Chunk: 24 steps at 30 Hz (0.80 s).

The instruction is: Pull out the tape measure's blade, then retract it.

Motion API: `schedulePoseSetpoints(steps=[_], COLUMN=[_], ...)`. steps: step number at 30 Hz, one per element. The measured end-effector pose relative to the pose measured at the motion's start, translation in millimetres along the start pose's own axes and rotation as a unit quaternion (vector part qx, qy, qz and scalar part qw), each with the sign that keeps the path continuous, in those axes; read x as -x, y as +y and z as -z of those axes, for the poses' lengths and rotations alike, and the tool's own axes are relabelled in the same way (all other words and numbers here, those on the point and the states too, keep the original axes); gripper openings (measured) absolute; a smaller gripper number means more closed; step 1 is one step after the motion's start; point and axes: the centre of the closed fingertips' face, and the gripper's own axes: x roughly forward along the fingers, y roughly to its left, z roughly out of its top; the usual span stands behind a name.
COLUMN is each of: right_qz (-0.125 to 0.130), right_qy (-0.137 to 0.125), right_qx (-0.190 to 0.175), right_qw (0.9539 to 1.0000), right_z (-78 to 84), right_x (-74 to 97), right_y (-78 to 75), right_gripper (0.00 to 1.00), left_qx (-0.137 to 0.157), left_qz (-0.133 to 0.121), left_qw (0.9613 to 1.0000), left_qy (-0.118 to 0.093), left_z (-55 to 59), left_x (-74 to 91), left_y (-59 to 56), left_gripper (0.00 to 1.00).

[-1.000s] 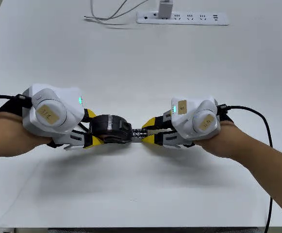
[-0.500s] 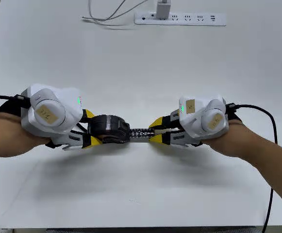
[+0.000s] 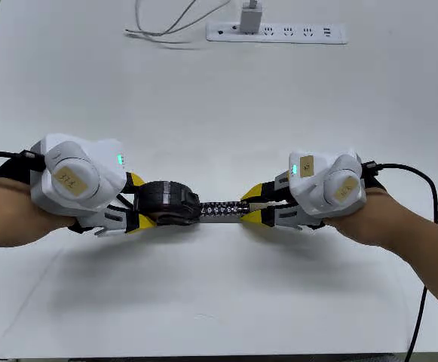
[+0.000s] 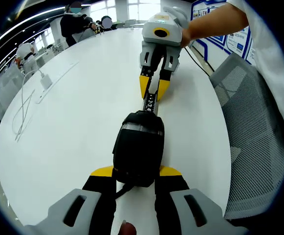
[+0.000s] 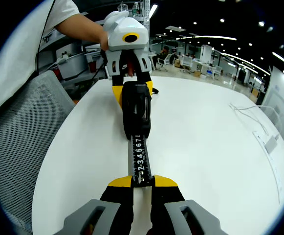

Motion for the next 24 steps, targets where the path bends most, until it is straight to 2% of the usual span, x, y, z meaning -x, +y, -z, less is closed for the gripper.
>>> schedulePoseSetpoints(steps=[24], right_qz=[0.009], right_qy=[0.013], right_qx=[-0.018], right_qw=[0.9997], right_z=[21.7], right_x=[20.0], right_y=[-0.9], right_gripper=[0.08], left_qx=[-0.002], left_qz=[-0.001], left_qw=[1.0000], left_qy=[-0.001], left_z=[-1.3], left_x=[-0.3], left_y=[-1.1], left_gripper=[0.25])
